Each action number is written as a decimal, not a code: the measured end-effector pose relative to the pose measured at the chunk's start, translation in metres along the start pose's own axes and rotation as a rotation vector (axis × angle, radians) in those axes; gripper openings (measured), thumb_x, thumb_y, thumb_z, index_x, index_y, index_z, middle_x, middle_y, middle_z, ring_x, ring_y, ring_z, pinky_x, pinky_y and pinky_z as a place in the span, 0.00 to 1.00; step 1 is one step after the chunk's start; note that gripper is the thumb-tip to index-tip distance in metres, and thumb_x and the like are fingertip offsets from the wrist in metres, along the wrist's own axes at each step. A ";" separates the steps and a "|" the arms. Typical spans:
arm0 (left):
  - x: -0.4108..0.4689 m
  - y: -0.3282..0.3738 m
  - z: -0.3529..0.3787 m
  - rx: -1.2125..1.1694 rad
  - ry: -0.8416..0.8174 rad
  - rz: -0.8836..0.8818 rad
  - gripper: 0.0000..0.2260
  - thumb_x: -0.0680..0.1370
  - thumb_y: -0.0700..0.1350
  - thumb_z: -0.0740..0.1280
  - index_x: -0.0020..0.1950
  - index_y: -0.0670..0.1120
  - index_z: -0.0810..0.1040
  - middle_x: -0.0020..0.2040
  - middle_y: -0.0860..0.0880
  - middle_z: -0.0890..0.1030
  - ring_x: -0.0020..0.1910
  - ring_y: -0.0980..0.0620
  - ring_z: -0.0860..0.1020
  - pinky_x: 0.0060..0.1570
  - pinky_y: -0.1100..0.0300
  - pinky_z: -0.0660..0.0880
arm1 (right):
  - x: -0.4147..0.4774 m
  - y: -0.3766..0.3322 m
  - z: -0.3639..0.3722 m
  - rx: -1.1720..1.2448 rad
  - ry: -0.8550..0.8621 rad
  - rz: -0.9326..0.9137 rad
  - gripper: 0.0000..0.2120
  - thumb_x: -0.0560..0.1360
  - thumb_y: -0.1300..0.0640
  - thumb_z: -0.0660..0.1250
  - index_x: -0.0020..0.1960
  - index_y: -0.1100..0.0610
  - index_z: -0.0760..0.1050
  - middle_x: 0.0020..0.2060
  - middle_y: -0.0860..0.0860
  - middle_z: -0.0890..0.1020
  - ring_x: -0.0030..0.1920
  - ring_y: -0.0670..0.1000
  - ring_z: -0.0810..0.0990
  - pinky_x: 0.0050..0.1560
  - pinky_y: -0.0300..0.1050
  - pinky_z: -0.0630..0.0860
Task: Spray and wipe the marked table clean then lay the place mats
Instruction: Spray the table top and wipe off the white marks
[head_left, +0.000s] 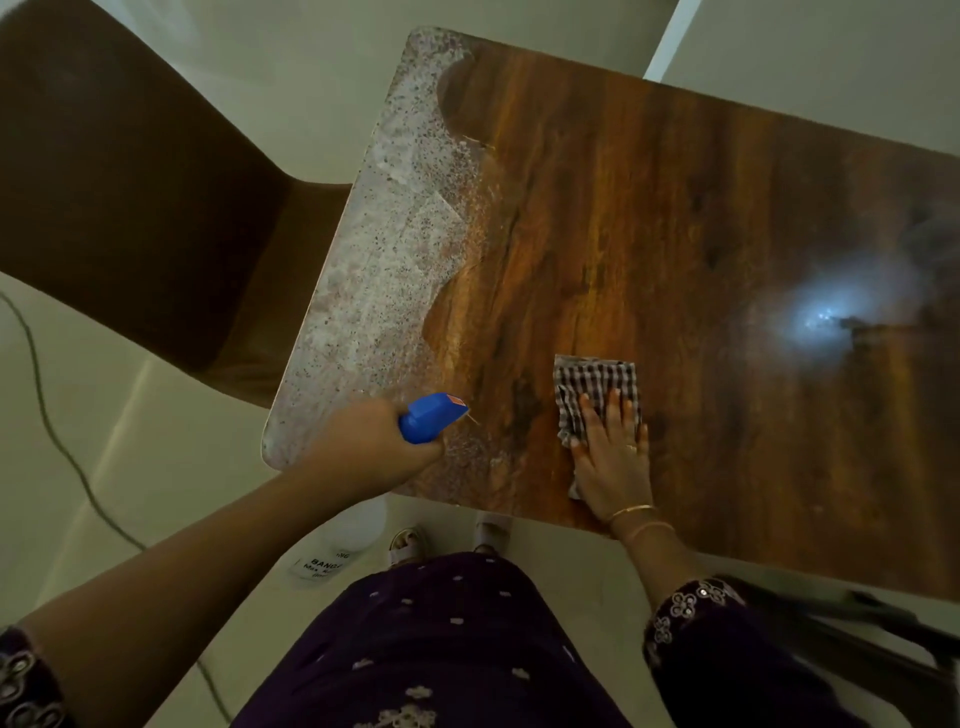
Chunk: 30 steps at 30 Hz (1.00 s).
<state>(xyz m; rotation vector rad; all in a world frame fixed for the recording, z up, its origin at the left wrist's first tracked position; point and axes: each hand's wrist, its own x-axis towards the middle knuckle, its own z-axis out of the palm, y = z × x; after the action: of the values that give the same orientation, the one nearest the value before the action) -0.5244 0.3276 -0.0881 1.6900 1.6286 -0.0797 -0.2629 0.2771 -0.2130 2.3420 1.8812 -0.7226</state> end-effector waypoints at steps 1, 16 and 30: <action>-0.002 0.000 0.001 -0.009 -0.029 0.018 0.13 0.74 0.49 0.68 0.32 0.49 0.69 0.28 0.48 0.74 0.28 0.51 0.74 0.35 0.59 0.73 | -0.001 0.000 0.000 0.023 0.005 0.014 0.32 0.74 0.43 0.44 0.77 0.49 0.49 0.77 0.56 0.44 0.77 0.57 0.42 0.73 0.57 0.39; -0.029 -0.040 -0.006 -0.054 0.090 -0.020 0.08 0.72 0.49 0.69 0.39 0.45 0.74 0.35 0.41 0.82 0.37 0.44 0.82 0.40 0.56 0.76 | -0.035 -0.121 0.042 -0.033 0.005 0.043 0.30 0.81 0.44 0.47 0.77 0.51 0.38 0.76 0.61 0.39 0.75 0.61 0.36 0.71 0.63 0.36; -0.027 -0.044 -0.015 -0.065 0.079 0.045 0.10 0.73 0.47 0.68 0.34 0.48 0.71 0.28 0.48 0.76 0.27 0.53 0.75 0.32 0.62 0.71 | -0.034 -0.033 0.018 0.071 0.157 0.333 0.29 0.81 0.49 0.51 0.78 0.54 0.45 0.77 0.59 0.45 0.76 0.59 0.42 0.74 0.61 0.41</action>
<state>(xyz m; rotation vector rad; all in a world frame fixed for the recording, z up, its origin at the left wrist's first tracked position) -0.5747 0.3085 -0.0846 1.6978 1.6317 0.0623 -0.3048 0.2489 -0.2083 2.7329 1.4744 -0.5937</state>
